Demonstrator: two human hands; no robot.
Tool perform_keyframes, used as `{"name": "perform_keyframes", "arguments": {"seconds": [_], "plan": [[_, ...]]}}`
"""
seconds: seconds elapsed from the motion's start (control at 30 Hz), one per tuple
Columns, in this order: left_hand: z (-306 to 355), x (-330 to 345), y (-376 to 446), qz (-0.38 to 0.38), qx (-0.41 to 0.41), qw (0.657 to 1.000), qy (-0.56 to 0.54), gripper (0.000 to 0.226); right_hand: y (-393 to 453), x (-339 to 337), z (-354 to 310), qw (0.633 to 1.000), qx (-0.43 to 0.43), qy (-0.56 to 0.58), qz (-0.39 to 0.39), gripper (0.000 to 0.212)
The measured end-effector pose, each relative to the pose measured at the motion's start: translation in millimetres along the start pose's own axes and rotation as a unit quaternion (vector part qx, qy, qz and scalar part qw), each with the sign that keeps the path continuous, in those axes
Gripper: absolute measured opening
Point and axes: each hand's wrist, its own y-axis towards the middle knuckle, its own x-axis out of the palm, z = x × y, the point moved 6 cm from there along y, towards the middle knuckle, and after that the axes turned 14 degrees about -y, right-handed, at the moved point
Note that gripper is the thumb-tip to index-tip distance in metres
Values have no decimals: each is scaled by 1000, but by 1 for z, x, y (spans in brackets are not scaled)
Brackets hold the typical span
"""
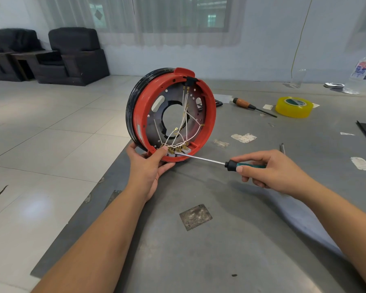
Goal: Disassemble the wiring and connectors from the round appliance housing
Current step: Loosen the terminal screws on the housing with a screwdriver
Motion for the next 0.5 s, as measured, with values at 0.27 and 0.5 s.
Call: {"name": "perform_keyframes", "arguments": {"seconds": [0.27, 0.5], "plan": [[2, 0, 0, 11, 8, 1000, -15, 59, -4, -4, -1, 999, -16, 44, 11, 19], [3, 0, -1, 17, 7, 1000, -16, 60, -3, 0, -2, 998, -6, 68, -4, 16]]}}
